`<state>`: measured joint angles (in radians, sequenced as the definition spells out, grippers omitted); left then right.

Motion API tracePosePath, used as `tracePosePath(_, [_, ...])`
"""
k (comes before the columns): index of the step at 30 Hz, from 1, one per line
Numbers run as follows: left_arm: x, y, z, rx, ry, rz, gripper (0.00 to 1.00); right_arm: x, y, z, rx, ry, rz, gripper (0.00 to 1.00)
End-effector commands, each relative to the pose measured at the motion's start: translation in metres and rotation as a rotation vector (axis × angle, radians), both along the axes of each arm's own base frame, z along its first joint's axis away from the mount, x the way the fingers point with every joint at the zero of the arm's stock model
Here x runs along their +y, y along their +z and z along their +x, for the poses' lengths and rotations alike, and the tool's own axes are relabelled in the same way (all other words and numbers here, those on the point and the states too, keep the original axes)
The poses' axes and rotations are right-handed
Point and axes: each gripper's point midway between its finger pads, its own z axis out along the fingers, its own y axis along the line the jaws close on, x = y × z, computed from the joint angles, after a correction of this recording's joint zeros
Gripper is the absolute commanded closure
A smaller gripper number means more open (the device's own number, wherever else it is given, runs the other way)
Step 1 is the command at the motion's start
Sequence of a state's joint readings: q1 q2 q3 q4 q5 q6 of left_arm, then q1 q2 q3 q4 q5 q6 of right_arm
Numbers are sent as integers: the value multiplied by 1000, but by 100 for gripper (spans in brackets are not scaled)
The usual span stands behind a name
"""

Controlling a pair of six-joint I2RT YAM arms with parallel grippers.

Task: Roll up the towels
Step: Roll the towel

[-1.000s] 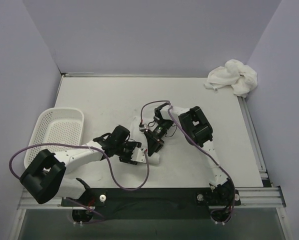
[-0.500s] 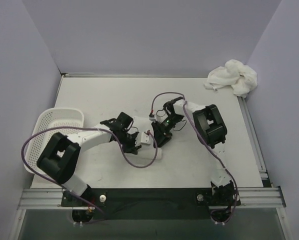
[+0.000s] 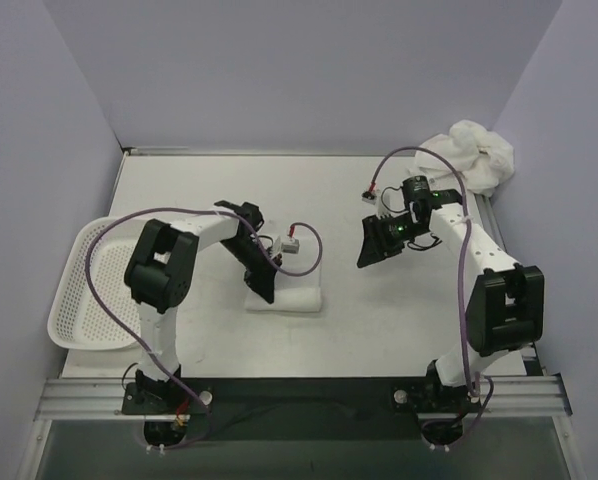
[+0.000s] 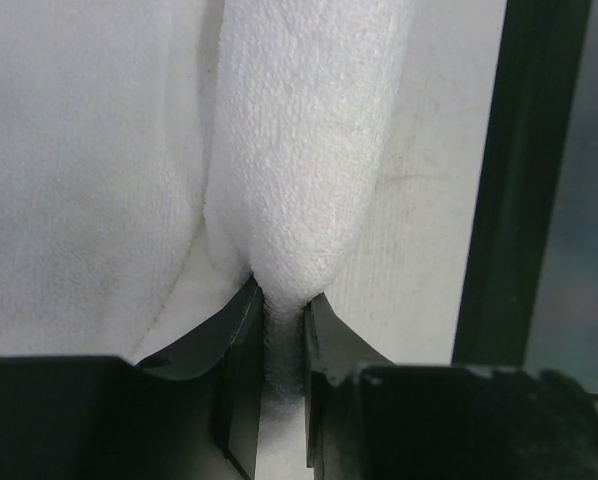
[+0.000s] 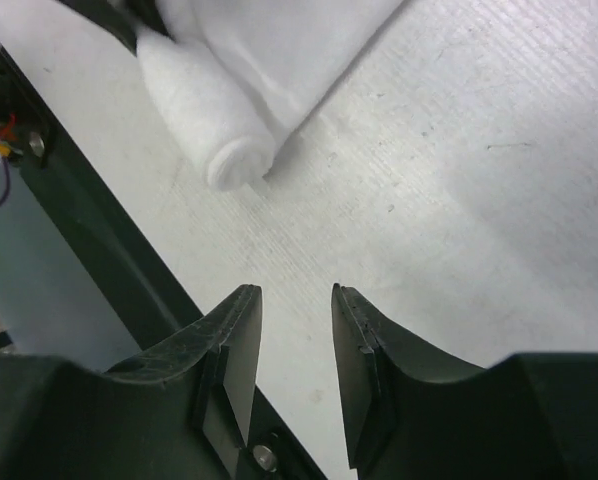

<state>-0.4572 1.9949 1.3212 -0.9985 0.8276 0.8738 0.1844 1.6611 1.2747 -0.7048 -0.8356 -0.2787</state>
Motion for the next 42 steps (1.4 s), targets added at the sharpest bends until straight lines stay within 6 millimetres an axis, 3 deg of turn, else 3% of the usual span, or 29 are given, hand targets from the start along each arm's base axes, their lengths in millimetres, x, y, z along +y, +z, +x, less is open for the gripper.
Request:
tracePosePath(1, [28, -35, -21, 226, -27, 186, 94, -6, 11, -20, -145, 84, -50, 66])
tracePosePath(2, [25, -32, -9, 224, -18, 176, 94, 0, 13, -30, -185, 125, -62, 67])
tracePosePath(4, [26, -36, -10, 294, -6, 185, 94, -3, 11, -35, -280, 187, -168, 77])
tracePosePath(6, [27, -38, -4, 305, 1, 193, 94, 10, 4, -55, -337, 314, -238, 79])
tracePosePath(8, [29, -40, -2, 319, -2, 198, 94, 13, 5, -58, -426, 370, -302, 78])
tracePosePath(9, [28, -39, 2, 315, -1, 197, 93, 22, -1, -69, -449, 433, -321, 72])
tracePosePath(11, [30, -41, -2, 359, -11, 206, 92, 28, -5, -64, -536, 467, -389, 61])
tracePosePath(12, [29, -40, 2, 356, -15, 202, 91, 39, -12, -73, -566, 527, -406, 51])
tracePosePath(14, [29, -42, 0, 383, -19, 206, 90, 48, -19, -62, -643, 553, -477, 39])
tracePosePath(16, [28, -43, 1, 381, -20, 205, 89, 64, -28, -65, -685, 627, -512, 38])
tracePosePath(22, [28, -44, 5, 377, -17, 206, 89, 116, -37, -46, -856, 701, -501, 39])
tracePosePath(27, [28, -45, 7, 384, -3, 206, 86, 142, -59, -53, -814, 764, -431, 41])
tracePosePath(30, [29, -44, 10, 376, 5, 204, 81, 145, -80, -60, -751, 799, -420, 49])
tracePosePath(31, [29, -44, 12, 373, 14, 204, 80, 145, -90, -62, -725, 807, -424, 55])
tracePosePath(32, [30, -44, 13, 369, 22, 203, 78, 142, -95, -62, -704, 805, -423, 71])
tracePosePath(38, [30, -31, 19, 346, 71, 147, 67, 119, -119, -75, -515, 798, -404, 100])
tracePosePath(39, [30, -28, 20, 340, 78, 133, 65, 114, -119, -73, -478, 785, -393, 100])
tracePosePath(40, [31, -24, 19, 340, 85, 116, 58, 109, -120, -85, -402, 801, -365, 100])
tracePosePath(42, [30, -5, 28, 302, 129, 26, 52, 110, -111, -89, -341, 800, -320, 100])
